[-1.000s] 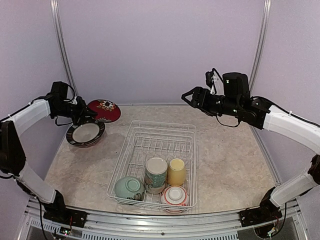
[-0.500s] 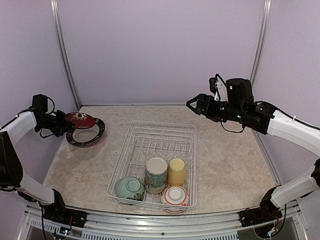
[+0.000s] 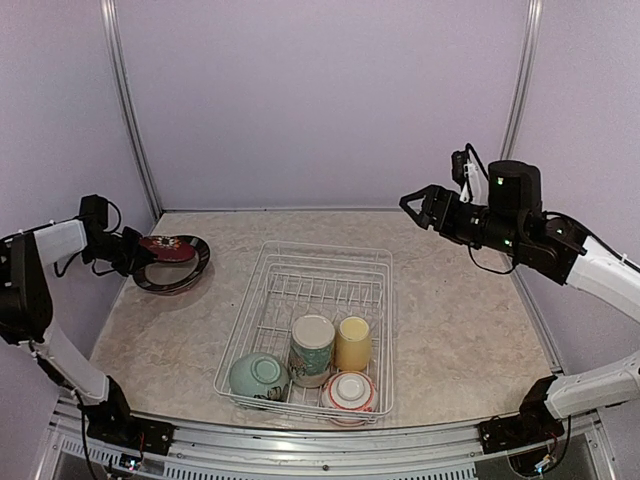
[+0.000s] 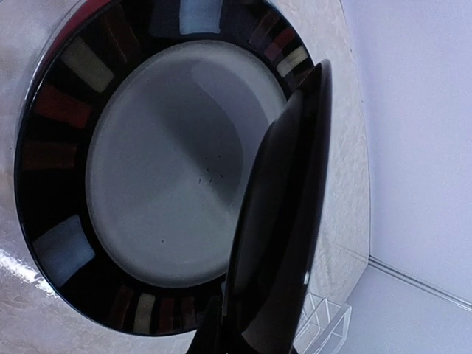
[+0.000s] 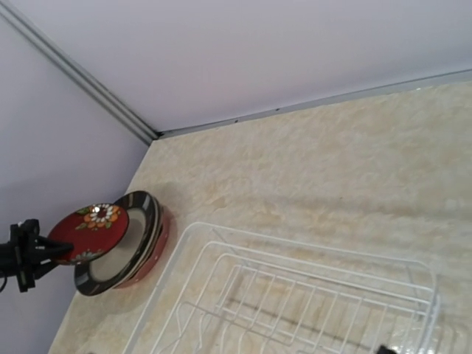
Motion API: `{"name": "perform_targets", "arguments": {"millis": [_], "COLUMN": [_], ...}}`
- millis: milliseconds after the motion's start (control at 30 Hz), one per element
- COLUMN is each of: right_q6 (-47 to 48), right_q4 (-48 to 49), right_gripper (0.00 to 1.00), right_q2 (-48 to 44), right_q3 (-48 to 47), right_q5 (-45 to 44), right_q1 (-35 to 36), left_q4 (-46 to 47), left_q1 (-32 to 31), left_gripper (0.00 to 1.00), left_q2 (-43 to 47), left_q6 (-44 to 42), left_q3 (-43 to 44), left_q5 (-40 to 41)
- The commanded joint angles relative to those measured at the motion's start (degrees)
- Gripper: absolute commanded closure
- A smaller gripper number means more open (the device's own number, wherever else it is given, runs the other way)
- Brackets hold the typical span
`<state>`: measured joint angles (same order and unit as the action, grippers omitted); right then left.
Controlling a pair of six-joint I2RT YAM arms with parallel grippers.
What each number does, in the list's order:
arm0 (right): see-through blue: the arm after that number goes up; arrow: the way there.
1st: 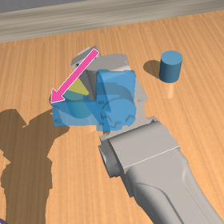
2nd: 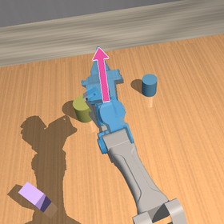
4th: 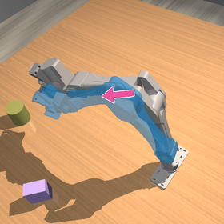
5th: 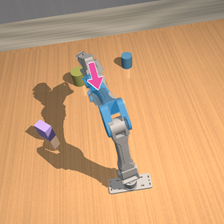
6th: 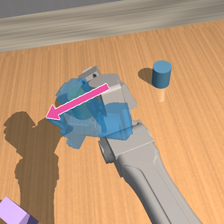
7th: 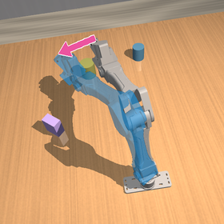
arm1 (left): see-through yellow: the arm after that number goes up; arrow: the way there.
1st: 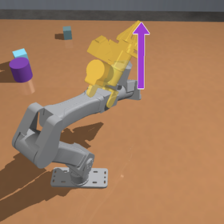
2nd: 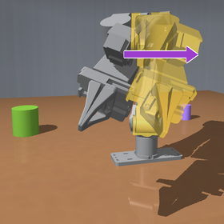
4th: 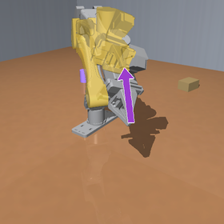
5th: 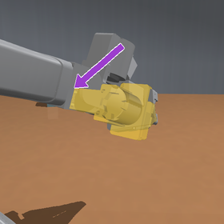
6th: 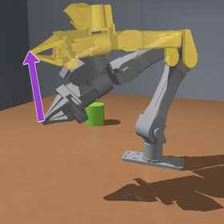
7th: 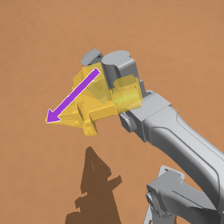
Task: Unload the mixed dishes from the dish rack
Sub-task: Place the plate on the plate.
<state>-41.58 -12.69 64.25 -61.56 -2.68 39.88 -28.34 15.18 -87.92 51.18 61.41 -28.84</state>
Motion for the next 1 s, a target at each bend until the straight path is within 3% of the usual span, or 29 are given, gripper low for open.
{"name": "perform_targets", "arguments": {"millis": [0, 167, 367, 700, 967], "right_q6": [0.99, 1.59, 2.73, 6.14, 8.07], "right_q4": [-2.27, -3.05, -4.12, -6.06, -10.15], "right_gripper": [0.22, 0.21, 0.21, 0.21, 0.21], "right_q2": [-1.98, -2.62, -2.15, 1.56, 9.72], "right_q3": [1.69, 2.3, 2.26, 1.64, -1.6], "right_q5": [-2.91, -3.67, -2.81, 1.85, 0.84], "right_q1": [-0.43, -0.44, -0.42, -0.42, 3.68], "left_q4": [4.04, 3.38, 3.22, 0.36, -4.96], "left_q1": [0.13, 0.18, 0.14, 0.13, 0.16], "left_gripper": [0.97, 0.99, 0.9, 0.37, 0.12], "left_q2": [-2.52, -5.04, -5.86, -1.58, 2.59], "left_q6": [-0.86, -1.96, -2.91, -4.67, -7.73], "left_q3": [2.52, 3.03, 2.73, -0.33, -0.95], "left_q5": [-0.33, 0.42, -0.38, 2.14, 4.73]}}
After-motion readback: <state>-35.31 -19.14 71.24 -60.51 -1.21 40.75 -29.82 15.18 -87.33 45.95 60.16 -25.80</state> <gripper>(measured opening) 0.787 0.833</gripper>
